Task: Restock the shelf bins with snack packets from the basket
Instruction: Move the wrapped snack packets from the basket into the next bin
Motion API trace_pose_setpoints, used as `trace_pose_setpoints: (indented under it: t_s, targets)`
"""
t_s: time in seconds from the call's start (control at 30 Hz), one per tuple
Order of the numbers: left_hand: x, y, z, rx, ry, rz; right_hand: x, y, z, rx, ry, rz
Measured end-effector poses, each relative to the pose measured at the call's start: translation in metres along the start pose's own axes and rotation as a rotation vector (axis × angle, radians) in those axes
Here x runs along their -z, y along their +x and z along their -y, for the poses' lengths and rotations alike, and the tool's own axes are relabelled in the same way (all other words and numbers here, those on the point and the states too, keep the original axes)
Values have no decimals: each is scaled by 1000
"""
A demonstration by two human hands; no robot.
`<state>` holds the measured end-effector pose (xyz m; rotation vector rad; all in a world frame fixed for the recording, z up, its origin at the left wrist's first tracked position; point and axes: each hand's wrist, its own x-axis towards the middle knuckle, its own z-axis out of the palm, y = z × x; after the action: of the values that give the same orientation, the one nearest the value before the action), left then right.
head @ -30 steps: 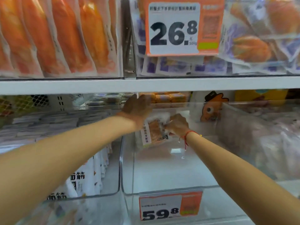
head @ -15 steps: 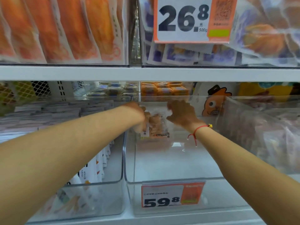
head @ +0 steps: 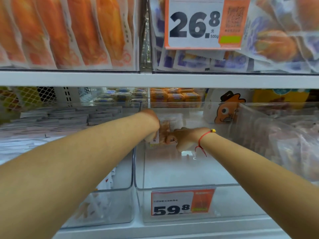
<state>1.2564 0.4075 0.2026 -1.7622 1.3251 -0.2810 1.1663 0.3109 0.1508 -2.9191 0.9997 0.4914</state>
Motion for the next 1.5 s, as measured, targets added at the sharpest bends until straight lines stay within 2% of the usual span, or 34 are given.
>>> trace_pose_setpoints:
  t_s: [0.1, 0.2, 0.33, 0.5, 0.6, 0.67, 0.77, 0.9, 1.0, 1.13, 1.2, 1.4, 1.5]
  targets:
    - [3, -18, -6, -4, 58, 20, 4, -8, 0, -12, -30, 80]
    - [-1, -44, -8, 0, -51, -10, -3, -27, 0, -8, 67, -7]
    - [0, -90, -7, -20, -354, -316, -6, -69, 8, 50, 117, -206]
    - [-11, -147, -9, 15, -658, -634, -6, -142, 28, 72, 251, -532]
    - [-28, -187, -18, 44, -901, -760, -10, -183, 49, 56, 447, -737]
    - [-42, -211, -27, 76, -1017, -796, -17, -206, 62, 61, 579, -770]
    - [-69, -237, -45, 75, -1163, -703, -35, -228, 80, 86, 697, -660]
    - [-122, -253, -88, 40, -1373, -487, -85, -238, 105, 133, 830, -375]
    - [-174, -258, -142, 71, -1505, -331, -152, -236, 124, 142, 843, -177]
    - [-229, -261, -208, 20, -1634, -115, -242, -235, 151, 81, 827, 110]
    - [-254, -259, -239, 25, -1675, 25, -276, -235, 164, 50, 784, 192]
    - [-314, -264, -327, 137, -1560, 380, -388, -244, 190, 50, 435, 365]
    - [-326, -270, -354, 268, -1432, 474, -423, -256, 184, 45, 371, 428]
